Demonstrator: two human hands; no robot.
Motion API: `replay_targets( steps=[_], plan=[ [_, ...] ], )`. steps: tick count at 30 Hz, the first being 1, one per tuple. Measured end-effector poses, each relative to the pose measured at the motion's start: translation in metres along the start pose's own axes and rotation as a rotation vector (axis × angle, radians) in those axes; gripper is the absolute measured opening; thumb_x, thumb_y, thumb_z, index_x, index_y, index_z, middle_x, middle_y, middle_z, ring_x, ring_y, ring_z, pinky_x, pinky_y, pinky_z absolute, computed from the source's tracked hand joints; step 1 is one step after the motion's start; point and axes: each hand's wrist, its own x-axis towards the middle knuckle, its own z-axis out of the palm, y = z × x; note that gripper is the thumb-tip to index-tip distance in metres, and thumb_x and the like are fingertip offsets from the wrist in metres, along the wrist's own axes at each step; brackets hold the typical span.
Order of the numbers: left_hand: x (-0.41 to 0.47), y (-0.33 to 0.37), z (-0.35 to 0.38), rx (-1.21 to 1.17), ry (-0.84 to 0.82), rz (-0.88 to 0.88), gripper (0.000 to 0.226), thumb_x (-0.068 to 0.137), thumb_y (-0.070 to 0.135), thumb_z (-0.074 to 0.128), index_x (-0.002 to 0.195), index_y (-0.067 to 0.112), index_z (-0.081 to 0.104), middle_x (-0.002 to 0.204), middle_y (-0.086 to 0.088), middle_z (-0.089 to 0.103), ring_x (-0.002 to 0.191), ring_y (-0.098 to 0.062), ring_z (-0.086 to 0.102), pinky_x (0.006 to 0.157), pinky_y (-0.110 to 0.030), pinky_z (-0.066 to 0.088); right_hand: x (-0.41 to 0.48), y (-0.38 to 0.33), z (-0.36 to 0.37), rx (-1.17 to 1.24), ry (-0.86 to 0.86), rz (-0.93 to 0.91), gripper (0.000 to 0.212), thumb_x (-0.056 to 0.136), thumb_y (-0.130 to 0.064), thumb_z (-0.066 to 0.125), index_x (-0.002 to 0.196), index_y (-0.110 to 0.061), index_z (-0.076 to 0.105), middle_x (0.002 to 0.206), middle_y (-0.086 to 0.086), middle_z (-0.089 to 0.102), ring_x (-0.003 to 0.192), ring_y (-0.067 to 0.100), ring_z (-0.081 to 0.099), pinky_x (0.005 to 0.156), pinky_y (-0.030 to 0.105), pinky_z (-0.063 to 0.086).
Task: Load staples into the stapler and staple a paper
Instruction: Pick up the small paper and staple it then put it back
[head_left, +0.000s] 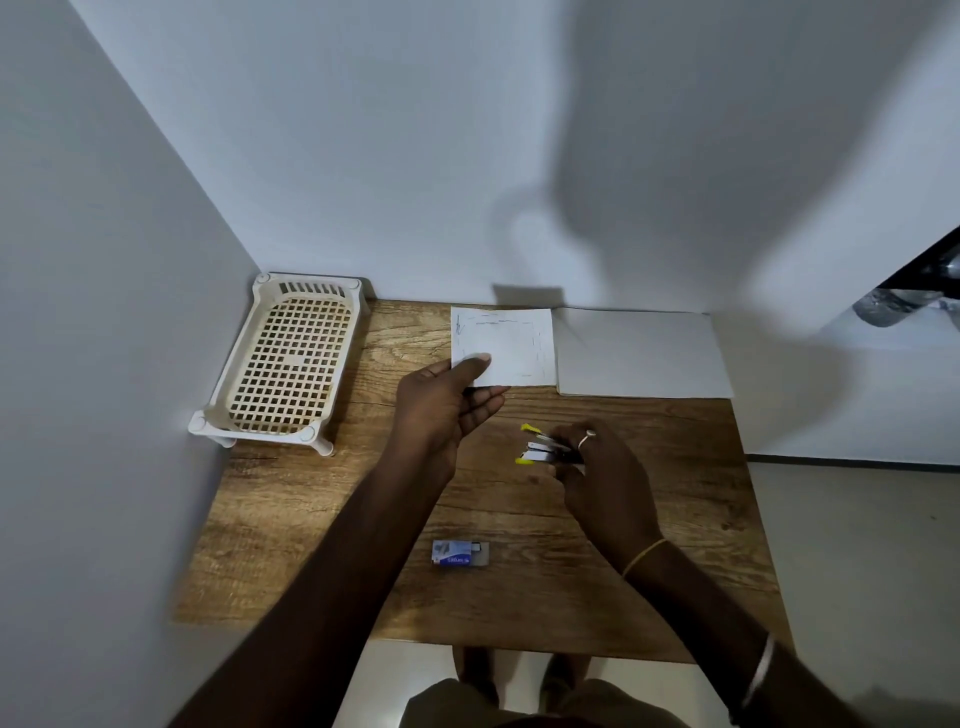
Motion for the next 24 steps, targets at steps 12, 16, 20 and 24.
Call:
replay_targets(
  steps=[12, 16, 20, 24],
  plan=[
    [-0.001, -0.005, -0.003, 0.012, 0.005, -0.016, 0.028, 0.088, 0.005, 0.075, 0.113, -0.003, 0.067, 0.104, -0.025, 0.076, 0.088, -0.032, 0.078, 0.078, -0.039, 0.064, -0.01, 0.045, 0.043, -0.275, -0.177, -0.108, 0.036, 0.075, -0.01, 0.078, 0.109, -0.02, 0.075, 0.097, 0.001, 0.065, 0.088, 0.024, 0.06, 0.067, 0.034, 0.048],
    [-0.002, -0.007, -0.005, 0.016, 0.009, -0.011, 0.026, 0.088, 0.006, 0.076, 0.111, -0.003, 0.067, 0.101, -0.024, 0.076, 0.082, -0.029, 0.078, 0.078, -0.039, 0.064, -0.014, 0.052, 0.049, -0.284, -0.203, -0.091, 0.035, 0.076, -0.01, 0.076, 0.109, -0.021, 0.075, 0.096, 0.001, 0.065, 0.088, 0.024, 0.06, 0.068, 0.035, 0.048],
    [-0.003, -0.009, -0.006, 0.023, -0.006, -0.005, 0.02, 0.088, 0.006, 0.075, 0.107, 0.001, 0.069, 0.099, -0.021, 0.077, 0.084, -0.03, 0.078, 0.078, -0.039, 0.064, -0.015, 0.055, 0.051, -0.298, -0.223, -0.086, 0.037, 0.077, -0.012, 0.076, 0.112, -0.023, 0.074, 0.098, 0.001, 0.065, 0.089, 0.024, 0.059, 0.069, 0.035, 0.048],
    [-0.003, -0.008, -0.006, 0.022, -0.011, -0.002, 0.021, 0.088, 0.007, 0.075, 0.107, 0.001, 0.068, 0.096, -0.019, 0.078, 0.083, -0.028, 0.078, 0.076, -0.037, 0.065, -0.015, 0.056, 0.052, -0.296, -0.237, -0.081, 0.036, 0.08, -0.012, 0.074, 0.114, -0.024, 0.073, 0.1, 0.001, 0.065, 0.092, 0.025, 0.059, 0.072, 0.035, 0.047]
  ],
)
